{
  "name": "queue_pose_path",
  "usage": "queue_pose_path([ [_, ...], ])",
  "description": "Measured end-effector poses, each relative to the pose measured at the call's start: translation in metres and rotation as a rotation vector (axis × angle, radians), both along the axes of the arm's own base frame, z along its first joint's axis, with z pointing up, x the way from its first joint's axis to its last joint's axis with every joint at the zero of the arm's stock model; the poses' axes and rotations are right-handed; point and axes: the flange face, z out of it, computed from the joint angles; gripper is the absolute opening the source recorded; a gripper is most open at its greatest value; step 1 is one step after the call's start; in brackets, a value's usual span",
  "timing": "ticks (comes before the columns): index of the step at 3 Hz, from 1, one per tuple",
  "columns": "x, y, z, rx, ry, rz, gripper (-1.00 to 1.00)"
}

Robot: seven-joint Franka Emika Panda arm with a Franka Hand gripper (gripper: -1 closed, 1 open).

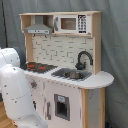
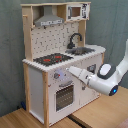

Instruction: Play with the kitchen

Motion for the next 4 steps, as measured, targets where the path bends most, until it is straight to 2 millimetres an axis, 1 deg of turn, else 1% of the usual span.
queue_pose_path([
  [2, -0.011, -0.006, 0.047, -0.074, -0.041, -0.039, 1.00],
  [4, -0.017, -0.018, 0.096, -0.168, -0.072, -0.092, 1.00],
])
